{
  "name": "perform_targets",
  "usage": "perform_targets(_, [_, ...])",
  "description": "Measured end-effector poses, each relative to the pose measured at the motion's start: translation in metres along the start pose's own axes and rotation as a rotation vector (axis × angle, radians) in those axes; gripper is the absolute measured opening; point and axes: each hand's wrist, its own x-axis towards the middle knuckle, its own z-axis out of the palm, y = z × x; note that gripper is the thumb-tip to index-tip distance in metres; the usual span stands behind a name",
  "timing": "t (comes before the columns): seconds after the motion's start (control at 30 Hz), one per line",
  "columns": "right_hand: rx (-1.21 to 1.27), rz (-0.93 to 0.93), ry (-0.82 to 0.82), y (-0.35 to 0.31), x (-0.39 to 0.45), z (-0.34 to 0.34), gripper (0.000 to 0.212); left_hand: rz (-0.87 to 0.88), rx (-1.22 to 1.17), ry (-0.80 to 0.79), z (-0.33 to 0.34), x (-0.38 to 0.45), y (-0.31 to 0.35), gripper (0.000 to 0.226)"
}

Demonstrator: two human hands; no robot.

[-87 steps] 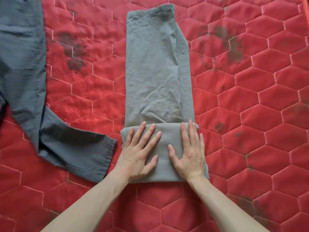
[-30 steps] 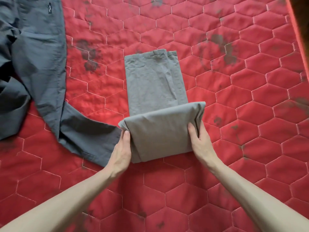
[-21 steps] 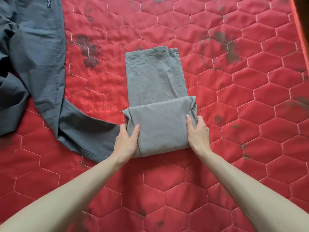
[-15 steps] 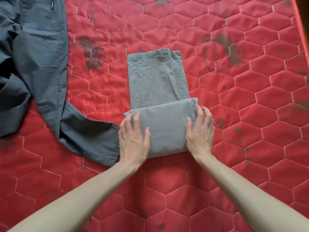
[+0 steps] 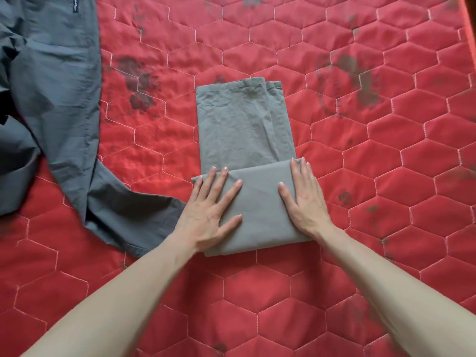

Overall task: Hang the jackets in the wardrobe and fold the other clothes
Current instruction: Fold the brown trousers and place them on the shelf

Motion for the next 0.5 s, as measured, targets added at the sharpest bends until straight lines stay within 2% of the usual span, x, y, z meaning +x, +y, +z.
perform_targets(0.1, [-0.099, -0.255, -0.03, 0.028, 0.0, -0.026, 0.066, 0.149, 0.115, 0.036, -0.009, -0.009, -0.023, 0.066])
perform_targets(0.2, [-0.372, -0.532, -0.077, 0.059, -0.007, -0.054, 0.098, 0.298, 0.245, 0.071, -0.014, -0.025, -0.045, 0.069])
perform_targets(0.23, [-0.451, -0.606, -0.086, 0.063, -0.01, -0.061, 0.1, 0.359, 0.289, 0.062, -0.015, -0.031, -0.051, 0.07])
perform_targets(0.3, [-0.532, -0.747, -0.083, 0.063, -0.013, -0.068, 0.086, 0.466, 0.352, 0.021, -0.016, -0.039, -0.057, 0.077])
perform_targets(0.37, [-0.59, -0.801, -0.129, 0.056, -0.009, -0.07, 0.084, 0.466, 0.341, 0.005, -0.017, -0.038, -0.052, 0.082])
perform_targets(0.5, [-0.605, -0.757, -0.25, 0.05, -0.003, -0.071, 0.094, 0.419, 0.233, -0.085, -0.022, -0.031, -0.045, 0.082])
